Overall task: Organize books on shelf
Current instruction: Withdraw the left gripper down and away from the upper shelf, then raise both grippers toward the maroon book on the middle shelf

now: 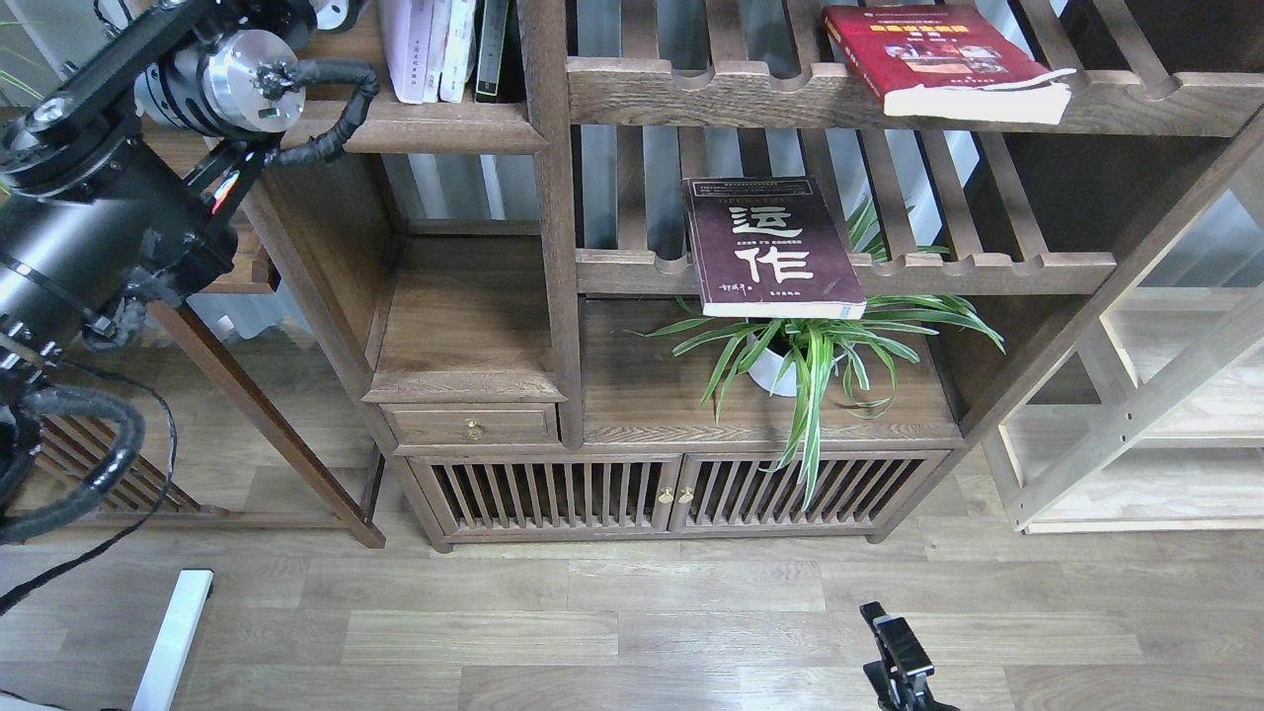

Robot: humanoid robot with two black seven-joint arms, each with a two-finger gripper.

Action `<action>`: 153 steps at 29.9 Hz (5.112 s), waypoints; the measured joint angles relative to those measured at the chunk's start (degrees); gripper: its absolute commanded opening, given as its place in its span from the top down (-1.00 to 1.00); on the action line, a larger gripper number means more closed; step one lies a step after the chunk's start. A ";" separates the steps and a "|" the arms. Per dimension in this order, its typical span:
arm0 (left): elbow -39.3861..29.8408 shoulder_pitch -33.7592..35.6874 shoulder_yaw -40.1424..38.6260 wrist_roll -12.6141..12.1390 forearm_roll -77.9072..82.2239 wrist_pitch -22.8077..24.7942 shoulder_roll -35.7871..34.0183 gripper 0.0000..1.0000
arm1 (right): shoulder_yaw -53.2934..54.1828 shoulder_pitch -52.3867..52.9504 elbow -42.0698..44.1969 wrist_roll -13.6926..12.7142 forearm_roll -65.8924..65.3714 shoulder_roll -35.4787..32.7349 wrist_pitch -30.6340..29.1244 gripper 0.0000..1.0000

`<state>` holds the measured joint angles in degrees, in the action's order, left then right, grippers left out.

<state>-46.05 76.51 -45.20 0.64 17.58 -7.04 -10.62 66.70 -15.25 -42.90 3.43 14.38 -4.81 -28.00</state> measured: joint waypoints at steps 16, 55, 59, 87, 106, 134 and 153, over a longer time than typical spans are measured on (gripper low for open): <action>-1.98 -1.04 -4.01 3.52 -0.20 0.12 -0.46 -0.97 | -0.03 -0.05 -0.04 -0.17 -0.06 -0.11 0.00 -0.99; -31.00 -28.78 -18.01 11.62 -0.39 12.17 -9.83 -0.99 | 1.27 -0.24 -2.47 0.86 2.24 1.36 0.00 -0.99; -31.14 -30.09 -18.22 11.44 -0.39 18.24 -12.13 -0.99 | 1.11 -0.43 -3.15 0.81 2.73 1.47 0.00 -0.99; -33.76 -48.45 -26.64 10.08 -1.51 35.04 -8.36 -0.99 | 2.92 0.24 -13.00 -0.26 6.89 -9.21 0.00 -0.99; -32.34 -58.19 -28.41 10.48 -1.53 35.04 0.96 -0.99 | 2.98 3.43 -15.32 0.28 6.98 -10.48 0.00 -0.99; -32.51 -65.27 -30.55 9.91 -1.59 35.04 7.44 -0.99 | 2.17 12.87 -15.97 0.36 9.13 -14.15 0.00 -0.99; -31.73 -69.05 -30.26 9.82 -2.90 35.04 6.84 -0.99 | 3.24 15.03 -14.24 0.30 9.66 -7.42 0.00 -0.99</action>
<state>-77.78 7.46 -75.46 10.46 14.68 28.00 -3.77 69.93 -0.22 -57.14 3.73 24.03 -12.23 -28.00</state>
